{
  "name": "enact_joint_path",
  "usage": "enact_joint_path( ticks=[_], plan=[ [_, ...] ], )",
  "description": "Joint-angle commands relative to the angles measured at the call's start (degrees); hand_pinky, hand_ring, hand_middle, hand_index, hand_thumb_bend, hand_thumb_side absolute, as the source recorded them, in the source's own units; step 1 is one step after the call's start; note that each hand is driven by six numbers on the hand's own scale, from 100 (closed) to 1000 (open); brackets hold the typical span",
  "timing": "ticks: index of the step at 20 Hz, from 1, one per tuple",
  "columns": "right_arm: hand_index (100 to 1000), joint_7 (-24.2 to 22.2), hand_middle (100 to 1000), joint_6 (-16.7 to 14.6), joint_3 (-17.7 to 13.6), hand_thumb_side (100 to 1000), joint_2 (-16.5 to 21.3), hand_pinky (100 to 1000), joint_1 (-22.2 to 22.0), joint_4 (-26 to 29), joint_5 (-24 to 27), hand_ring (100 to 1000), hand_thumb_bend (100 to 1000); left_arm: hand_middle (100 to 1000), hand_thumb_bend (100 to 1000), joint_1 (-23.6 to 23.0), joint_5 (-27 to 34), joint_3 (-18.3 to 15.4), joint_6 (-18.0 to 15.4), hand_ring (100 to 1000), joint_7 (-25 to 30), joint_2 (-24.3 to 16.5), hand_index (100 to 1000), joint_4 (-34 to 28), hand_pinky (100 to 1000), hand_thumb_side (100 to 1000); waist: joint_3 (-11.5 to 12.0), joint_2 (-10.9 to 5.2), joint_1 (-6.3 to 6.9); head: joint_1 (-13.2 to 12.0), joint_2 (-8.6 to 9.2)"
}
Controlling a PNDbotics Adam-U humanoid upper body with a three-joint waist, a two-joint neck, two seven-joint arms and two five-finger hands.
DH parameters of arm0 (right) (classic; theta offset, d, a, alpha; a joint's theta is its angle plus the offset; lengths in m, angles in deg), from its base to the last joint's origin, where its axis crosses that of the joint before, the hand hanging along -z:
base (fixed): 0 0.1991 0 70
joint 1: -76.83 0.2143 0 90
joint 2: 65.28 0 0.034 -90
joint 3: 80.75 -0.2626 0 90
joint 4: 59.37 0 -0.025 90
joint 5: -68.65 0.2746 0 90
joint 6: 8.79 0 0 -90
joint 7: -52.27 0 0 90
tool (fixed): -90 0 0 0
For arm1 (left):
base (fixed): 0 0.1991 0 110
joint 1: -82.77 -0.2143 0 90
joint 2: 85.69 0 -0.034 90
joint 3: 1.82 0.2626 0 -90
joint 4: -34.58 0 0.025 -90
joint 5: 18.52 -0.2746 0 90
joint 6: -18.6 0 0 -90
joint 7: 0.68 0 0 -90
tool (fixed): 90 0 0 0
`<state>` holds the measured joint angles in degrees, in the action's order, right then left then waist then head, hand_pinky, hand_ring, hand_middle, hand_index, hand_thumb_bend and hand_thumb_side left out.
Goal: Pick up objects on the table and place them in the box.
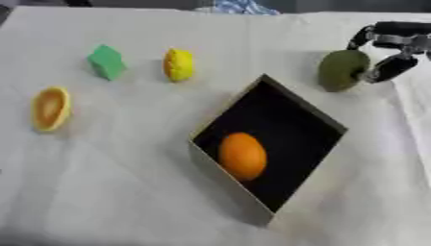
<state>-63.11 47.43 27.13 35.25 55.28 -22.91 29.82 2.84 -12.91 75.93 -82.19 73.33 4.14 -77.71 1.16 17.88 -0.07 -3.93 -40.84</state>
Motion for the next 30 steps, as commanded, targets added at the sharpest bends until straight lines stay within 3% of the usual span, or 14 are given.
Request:
enact_joint_path(
  ticks=[1,9,15,22,30],
  plan=[
    [613,0.84,504,2.15,1.47,100,3.22,852,0.73,8.76,3.73,777,145,654,123,0.42,0.07,-0.29,-0.07,698,0.03,-1.08,828,-0.9,821,765,-0.21,-1.47,0.03,-0.1,0.12],
    [620,0.41,508,13.08,6.44,100,11.81,846,-4.56,38.86,14.79,762,155,654,123,0.39,-0.19,-0.36,-0.01,699,-0.13,-1.46,827,-0.94,821,762,-0.83,-1.85,-0.03,-0.32,-0.33],
    [630,-2.52,517,17.99,8.32,100,16.36,848,-6.88,54.07,22.63,765,154,655,125,0.44,-0.32,-0.27,0.02,700,-0.05,-1.6,827,-1.01,821,759,-1.64,-2.15,-0.02,-0.55,-0.7],
    [652,-9.2,534,19.08,11.16,100,18.04,850,-7.53,62.19,27.8,775,157,655,126,0.57,-0.41,-0.21,0.01,702,-0.02,-1.7,827,-1.03,820,754,-2.05,-2.46,0.19,-0.62,-0.85],
    [668,-12.36,545,21.33,14.9,100,15.13,851,-6.12,60.15,28.73,780,144,655,128,0.74,-0.33,0.0,0.0,706,0.17,-1.54,827,-1.11,819,751,-1.77,-2.55,0.35,-0.34,-0.89]
  ],
)
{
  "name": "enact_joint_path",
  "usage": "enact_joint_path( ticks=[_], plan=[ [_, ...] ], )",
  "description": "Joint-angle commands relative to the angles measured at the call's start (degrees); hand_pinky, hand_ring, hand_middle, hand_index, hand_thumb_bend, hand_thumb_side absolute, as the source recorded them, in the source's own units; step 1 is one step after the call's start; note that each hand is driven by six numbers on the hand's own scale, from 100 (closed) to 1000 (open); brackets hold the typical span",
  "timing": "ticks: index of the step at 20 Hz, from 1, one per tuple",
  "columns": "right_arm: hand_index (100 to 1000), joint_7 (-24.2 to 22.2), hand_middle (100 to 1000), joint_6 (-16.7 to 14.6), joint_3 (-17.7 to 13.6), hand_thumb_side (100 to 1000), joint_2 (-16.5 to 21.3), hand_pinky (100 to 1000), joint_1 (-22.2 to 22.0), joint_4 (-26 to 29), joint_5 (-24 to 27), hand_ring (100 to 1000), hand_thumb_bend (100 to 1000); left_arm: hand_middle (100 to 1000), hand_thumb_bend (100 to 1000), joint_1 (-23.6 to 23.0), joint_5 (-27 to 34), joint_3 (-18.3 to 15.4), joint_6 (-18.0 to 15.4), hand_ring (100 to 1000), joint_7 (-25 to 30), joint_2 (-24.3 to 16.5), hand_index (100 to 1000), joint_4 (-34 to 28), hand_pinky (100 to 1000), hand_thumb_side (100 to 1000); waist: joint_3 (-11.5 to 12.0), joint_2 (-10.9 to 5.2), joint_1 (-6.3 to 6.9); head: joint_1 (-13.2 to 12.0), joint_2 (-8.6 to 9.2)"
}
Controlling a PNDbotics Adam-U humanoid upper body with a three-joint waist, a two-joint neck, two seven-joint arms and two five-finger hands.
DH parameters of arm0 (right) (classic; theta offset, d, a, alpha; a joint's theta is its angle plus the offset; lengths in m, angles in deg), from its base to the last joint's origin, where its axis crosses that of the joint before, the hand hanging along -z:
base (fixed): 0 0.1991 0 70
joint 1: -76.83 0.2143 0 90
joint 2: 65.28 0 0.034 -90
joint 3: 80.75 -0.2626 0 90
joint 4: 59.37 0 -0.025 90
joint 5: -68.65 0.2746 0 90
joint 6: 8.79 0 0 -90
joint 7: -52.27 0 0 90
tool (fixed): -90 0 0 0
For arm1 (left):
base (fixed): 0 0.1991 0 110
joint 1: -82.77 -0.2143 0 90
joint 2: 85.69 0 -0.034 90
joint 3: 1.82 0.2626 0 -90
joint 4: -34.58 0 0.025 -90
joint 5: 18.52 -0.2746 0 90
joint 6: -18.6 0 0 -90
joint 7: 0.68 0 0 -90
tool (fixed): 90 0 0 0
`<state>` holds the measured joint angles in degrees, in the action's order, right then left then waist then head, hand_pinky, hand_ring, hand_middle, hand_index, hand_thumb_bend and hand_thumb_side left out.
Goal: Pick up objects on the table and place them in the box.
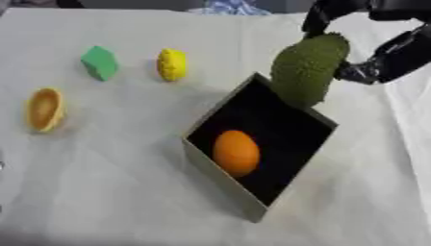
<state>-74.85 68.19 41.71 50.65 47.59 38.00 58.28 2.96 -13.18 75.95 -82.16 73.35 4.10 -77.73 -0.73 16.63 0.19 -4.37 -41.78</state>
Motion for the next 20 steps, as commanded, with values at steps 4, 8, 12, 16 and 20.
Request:
enact_joint_path(
  ticks=[4,8,12,16,20],
  plan=[
    [677,-1.5,555,0.81,2.04,113,-2.59,853,2.68,-2.6,-0.64,785,158,655,127,0.59,0.01,-0.05,-0.05,707,0.11,-1.35,826,-1.05,819,753,0.44,-1.21,0.26,0.16,0.13],
    [756,-3.07,646,1.07,3.73,227,-4.39,866,3.36,-4.89,-1.58,839,236,655,127,0.65,0.09,0.01,-0.05,707,0.19,-1.18,826,-1.06,819,753,0.67,-1.08,0.35,0.22,0.16],
    [814,-5.55,719,-0.2,4.36,296,-4.97,880,3.14,-6.07,-2.57,885,257,655,126,0.67,0.12,-0.06,-0.07,707,0.11,-1.11,825,-1.05,819,754,0.87,-0.97,0.42,0.23,0.05],
    [823,-7.5,730,-0.92,5.54,311,-5.83,885,3.06,-7.67,-2.74,897,252,655,126,0.68,0.19,0.05,-0.03,707,0.21,-0.9,825,-1.05,819,755,0.96,-0.99,0.45,0.35,0.05],
    [828,-8.61,736,-1.05,7.12,318,-7.87,890,3.58,-8.97,-2.19,904,240,654,125,0.7,0.27,0.1,-0.01,707,0.25,-0.72,823,-1.02,818,754,1.08,-1.1,0.66,0.6,0.12]
  ],
)
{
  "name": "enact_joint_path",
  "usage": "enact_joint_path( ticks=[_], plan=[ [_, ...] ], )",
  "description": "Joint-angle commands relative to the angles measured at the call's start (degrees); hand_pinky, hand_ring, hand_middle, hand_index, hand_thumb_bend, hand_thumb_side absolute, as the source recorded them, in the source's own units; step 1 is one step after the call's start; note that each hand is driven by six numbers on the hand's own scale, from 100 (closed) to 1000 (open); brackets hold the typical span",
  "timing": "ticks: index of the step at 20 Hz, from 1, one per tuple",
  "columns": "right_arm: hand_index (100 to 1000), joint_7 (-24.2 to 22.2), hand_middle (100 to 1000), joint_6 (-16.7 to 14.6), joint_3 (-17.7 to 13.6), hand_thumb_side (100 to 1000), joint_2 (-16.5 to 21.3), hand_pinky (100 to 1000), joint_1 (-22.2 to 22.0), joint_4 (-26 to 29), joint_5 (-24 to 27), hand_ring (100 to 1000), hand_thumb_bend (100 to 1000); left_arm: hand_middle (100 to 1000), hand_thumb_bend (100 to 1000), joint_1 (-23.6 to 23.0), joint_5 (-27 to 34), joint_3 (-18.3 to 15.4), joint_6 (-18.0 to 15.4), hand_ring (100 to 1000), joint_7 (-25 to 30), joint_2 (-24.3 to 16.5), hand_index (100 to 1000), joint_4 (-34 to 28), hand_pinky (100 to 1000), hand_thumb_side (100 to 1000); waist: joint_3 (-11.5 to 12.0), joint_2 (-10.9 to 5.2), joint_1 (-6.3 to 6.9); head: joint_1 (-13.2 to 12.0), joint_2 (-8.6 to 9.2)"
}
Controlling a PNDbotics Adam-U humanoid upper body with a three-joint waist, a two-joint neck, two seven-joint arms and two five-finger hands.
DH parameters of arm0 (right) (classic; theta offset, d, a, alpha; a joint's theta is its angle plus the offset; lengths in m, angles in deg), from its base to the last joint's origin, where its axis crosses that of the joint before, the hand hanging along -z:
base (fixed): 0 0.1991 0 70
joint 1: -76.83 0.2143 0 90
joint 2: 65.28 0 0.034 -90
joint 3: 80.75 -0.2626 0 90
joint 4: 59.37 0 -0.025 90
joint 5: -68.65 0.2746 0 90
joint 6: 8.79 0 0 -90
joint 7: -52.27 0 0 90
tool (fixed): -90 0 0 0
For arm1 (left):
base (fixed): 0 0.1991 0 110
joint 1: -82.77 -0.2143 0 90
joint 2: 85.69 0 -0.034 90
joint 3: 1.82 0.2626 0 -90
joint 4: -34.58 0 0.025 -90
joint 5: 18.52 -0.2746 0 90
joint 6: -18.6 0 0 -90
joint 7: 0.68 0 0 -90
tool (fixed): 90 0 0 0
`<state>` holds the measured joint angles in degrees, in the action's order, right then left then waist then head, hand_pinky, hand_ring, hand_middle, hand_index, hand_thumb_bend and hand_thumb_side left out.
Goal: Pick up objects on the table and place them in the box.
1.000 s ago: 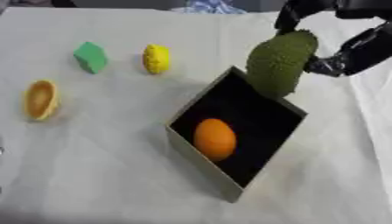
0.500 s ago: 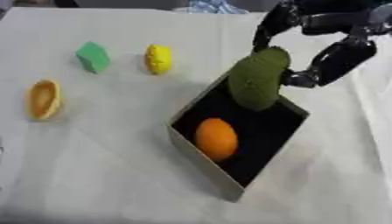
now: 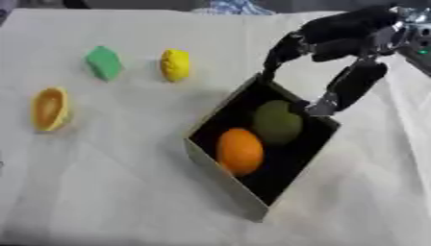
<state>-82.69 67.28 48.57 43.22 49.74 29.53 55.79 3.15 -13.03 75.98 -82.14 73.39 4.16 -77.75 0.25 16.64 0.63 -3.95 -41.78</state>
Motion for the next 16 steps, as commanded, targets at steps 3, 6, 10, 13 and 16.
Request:
enact_joint_path(
  ticks=[3,6,10,13,16],
  plan=[
    [907,-1.97,822,-1.02,0.65,388,-1.4,921,1.69,-1.0,0.1,973,281,654,126,0.6,0.12,0.08,-0.07,707,0.25,-0.72,823,-1.01,818,751,0.24,-1.19,0.45,0.16,0.25],
    [899,-0.49,811,-1.98,-1.0,373,-1.1,915,1.42,-0.72,-0.71,962,285,653,127,0.62,0.11,0.02,-0.09,708,0.17,-0.72,822,-0.98,818,751,0.14,-1.24,0.55,0.08,0.32],
    [877,4.83,784,-2.12,-4.84,315,0.41,905,0.43,1.24,-1.75,936,291,653,126,0.88,-0.01,0.07,-0.06,708,0.2,-0.94,821,-0.97,818,746,-0.22,-1.29,0.61,-0.18,0.41],
    [873,8.8,779,-1.77,-7.82,300,1.69,904,-0.63,3.8,-2.41,931,286,653,127,1.39,-0.25,0.18,-0.07,709,0.21,-1.43,822,-0.91,818,741,-0.38,-1.31,0.69,-0.36,0.45],
    [862,11.91,767,-1.15,-10.7,273,2.93,897,-1.61,6.16,-2.87,918,259,655,126,2.22,-0.48,0.54,-0.36,711,0.45,-2.41,822,-0.81,817,727,-0.64,-1.39,0.89,-0.71,0.41]
  ],
)
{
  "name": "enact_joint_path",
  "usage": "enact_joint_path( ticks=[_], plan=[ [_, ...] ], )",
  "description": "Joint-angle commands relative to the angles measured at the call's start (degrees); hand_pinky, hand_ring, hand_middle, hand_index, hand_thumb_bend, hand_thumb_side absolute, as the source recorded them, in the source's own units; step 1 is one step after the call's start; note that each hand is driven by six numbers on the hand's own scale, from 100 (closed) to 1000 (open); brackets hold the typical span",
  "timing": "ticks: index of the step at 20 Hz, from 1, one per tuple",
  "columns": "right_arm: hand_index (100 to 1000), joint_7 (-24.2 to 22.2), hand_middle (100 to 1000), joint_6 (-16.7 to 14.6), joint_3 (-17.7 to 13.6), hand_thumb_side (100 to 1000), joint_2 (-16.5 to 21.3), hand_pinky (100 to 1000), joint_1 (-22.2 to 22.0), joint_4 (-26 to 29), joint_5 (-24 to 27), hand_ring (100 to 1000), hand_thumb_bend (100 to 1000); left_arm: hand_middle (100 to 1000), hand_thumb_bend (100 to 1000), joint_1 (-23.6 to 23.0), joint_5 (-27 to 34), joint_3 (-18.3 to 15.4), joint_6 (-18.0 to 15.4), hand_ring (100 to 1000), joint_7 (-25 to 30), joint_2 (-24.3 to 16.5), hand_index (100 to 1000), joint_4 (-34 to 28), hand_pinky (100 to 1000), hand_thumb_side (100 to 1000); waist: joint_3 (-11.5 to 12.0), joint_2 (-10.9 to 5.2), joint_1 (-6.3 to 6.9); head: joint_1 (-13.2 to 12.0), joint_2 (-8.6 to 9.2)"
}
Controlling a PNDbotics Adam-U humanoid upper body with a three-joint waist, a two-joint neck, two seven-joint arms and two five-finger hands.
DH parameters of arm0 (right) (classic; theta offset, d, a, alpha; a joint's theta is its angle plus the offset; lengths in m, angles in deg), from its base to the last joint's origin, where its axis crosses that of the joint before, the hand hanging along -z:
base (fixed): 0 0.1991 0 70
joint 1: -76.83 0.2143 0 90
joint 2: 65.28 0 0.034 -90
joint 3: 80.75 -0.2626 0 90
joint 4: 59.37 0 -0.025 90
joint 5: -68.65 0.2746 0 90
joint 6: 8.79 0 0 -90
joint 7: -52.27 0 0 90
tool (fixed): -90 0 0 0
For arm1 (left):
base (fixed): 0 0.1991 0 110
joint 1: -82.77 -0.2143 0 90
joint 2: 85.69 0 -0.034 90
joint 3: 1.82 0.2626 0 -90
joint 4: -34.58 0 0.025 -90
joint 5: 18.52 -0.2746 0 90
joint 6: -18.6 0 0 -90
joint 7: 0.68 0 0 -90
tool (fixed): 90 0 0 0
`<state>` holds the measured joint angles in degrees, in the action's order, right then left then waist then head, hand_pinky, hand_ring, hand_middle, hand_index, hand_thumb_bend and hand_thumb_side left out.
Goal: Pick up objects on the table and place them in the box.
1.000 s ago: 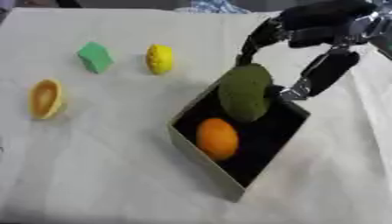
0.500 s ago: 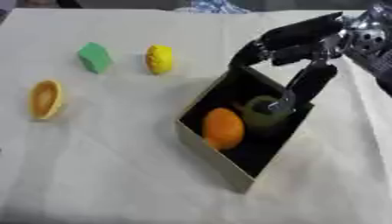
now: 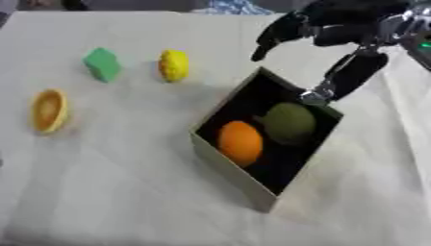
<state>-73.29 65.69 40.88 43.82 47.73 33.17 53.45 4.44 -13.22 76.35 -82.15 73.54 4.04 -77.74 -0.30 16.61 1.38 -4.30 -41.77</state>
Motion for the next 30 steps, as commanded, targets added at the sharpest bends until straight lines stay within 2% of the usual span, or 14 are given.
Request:
enact_joint_path(
  ticks=[1,5,7,11,14,18,19,21,23,24,25,27,30],
  plan=[
    [856,3.49,759,0.77,-4.07,270,2.93,895,-0.2,3.32,-0.32,913,238,655,125,1.31,-0.45,0.31,-0.32,711,0.42,-2.82,822,-0.62,817,721,-0.18,-1.39,0.23,-0.47,0.36],
    [836,8.43,732,3.84,-9.64,264,5.52,895,-4.34,6.16,2.06,904,128,657,116,3.8,-1.93,1.59,-0.05,712,1.23,-7.2,822,0.65,815,685,-0.47,-1.37,0.45,-0.74,0.21],
    [828,11.05,723,5.63,-12.43,271,6.55,895,-6.97,7.72,3.51,901,114,659,108,5.99,-3.66,3.14,0.41,714,2.34,-11.66,825,2.47,813,658,-0.63,-1.37,0.53,-0.88,0.14],
    [822,14.9,715,7.97,-16.18,262,7.83,895,-11.36,10.23,4.63,899,109,669,130,11.46,-8.97,7.88,1.67,721,6.64,-23.86,836,9.26,811,625,-0.9,-1.41,0.7,-1.04,-0.15],
    [819,16.78,711,8.87,-18.01,263,7.94,895,-13.34,11.54,4.72,898,106,694,176,15.26,-13.13,12.03,2.19,739,11.11,-32.74,858,15.61,816,628,-1.13,-1.32,0.79,-1.16,-0.21],
    [816,18.1,707,9.54,-19.11,268,7.85,894,-14.4,12.45,4.62,896,108,728,286,21.35,-19.77,18.0,0.1,763,21.61,-40.39,880,23.31,822,607,-1.17,-1.31,0.94,-1.2,-0.45],
    [816,18.26,707,9.61,-19.2,268,7.86,894,-14.52,12.59,4.54,896,108,728,286,23.17,-21.19,19.21,-0.83,763,24.18,-41.16,880,25.19,822,607,-1.08,-1.34,0.99,-1.14,-0.53],
    [816,18.36,707,9.67,-19.12,276,7.77,894,-14.51,12.74,4.45,895,106,746,347,26.9,-23.98,21.88,-2.79,777,29.37,-41.79,892,29.47,829,616,-0.87,-1.45,1.18,-1.06,-0.69],
    [816,18.26,707,9.65,-18.94,280,7.78,893,-14.46,12.73,4.25,895,106,755,382,30.5,-26.88,24.39,-4.67,787,35.23,-41.23,899,34.59,833,624,-0.63,-1.53,1.38,-0.89,-0.73],
    [816,18.26,707,9.61,-18.9,279,7.82,893,-14.46,12.71,4.08,895,108,761,429,31.74,-28.05,25.35,-5.61,794,37.89,-40.85,905,36.85,838,604,-0.51,-1.53,1.49,-0.8,-0.75],
    [816,18.28,707,9.56,-18.85,285,7.88,893,-14.47,12.68,3.9,894,107,768,427,32.74,-29.07,26.18,-6.51,797,40.58,-40.48,906,39.01,840,651,-0.38,-1.54,1.61,-0.72,-0.75],
    [815,18.36,706,9.48,-18.79,288,8.02,892,-14.56,12.6,3.62,894,104,774,454,34.08,-30.67,27.21,-8.26,803,45.07,-39.91,907,42.94,844,650,-0.12,-1.51,1.88,-0.61,-0.7],
    [814,18.46,704,9.44,-18.76,297,8.17,892,-14.66,12.44,3.41,894,101,784,490,34.01,-31.43,27.73,-10.26,814,48.91,-39.9,919,46.06,852,656,0.14,-1.37,2.15,-0.47,-0.51]
  ],
)
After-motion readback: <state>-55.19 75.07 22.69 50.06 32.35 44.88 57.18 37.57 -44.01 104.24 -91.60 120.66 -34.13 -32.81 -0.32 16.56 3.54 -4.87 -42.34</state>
